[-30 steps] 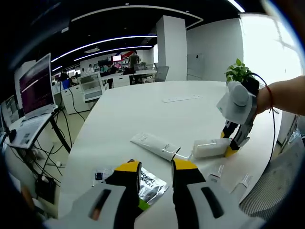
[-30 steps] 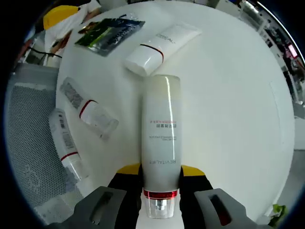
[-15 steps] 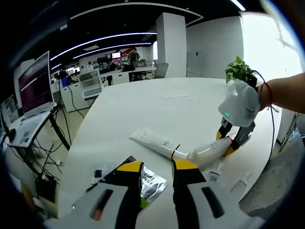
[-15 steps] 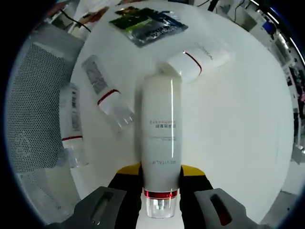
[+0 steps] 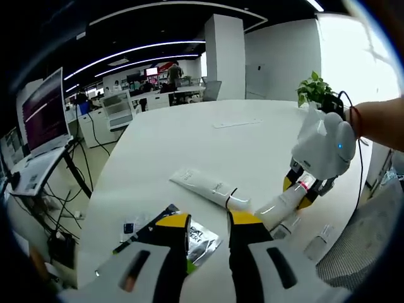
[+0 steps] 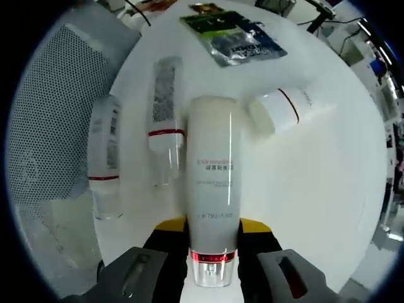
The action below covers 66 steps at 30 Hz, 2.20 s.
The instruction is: Arrange the skincare products in the storage area until every visible bottle or jar stands upright without overlapping.
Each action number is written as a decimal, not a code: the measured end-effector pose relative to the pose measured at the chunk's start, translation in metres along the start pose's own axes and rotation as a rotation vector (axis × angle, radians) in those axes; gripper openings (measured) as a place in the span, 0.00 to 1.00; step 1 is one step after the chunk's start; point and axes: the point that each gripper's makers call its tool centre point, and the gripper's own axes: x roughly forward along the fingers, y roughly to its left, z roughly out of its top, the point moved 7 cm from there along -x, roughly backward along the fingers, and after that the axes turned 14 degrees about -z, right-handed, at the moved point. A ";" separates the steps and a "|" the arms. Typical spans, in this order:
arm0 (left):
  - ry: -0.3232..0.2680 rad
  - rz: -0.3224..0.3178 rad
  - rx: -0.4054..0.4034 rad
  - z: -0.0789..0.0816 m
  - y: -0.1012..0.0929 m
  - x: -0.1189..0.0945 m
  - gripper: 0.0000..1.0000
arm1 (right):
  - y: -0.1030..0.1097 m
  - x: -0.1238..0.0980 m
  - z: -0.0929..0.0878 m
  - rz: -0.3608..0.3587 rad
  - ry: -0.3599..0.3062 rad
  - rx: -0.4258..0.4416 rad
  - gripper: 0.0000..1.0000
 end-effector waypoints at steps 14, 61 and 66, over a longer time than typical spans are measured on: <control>0.020 -0.011 -0.002 -0.002 -0.002 0.001 0.25 | 0.008 -0.002 0.004 0.016 -0.034 0.006 0.31; 0.037 -0.014 -0.007 -0.005 -0.001 0.000 0.25 | 0.019 -0.009 -0.034 -0.211 -0.273 0.447 0.52; 0.045 -0.017 -0.007 -0.006 -0.002 0.001 0.24 | 0.029 -0.013 -0.053 -0.248 -0.276 0.561 0.51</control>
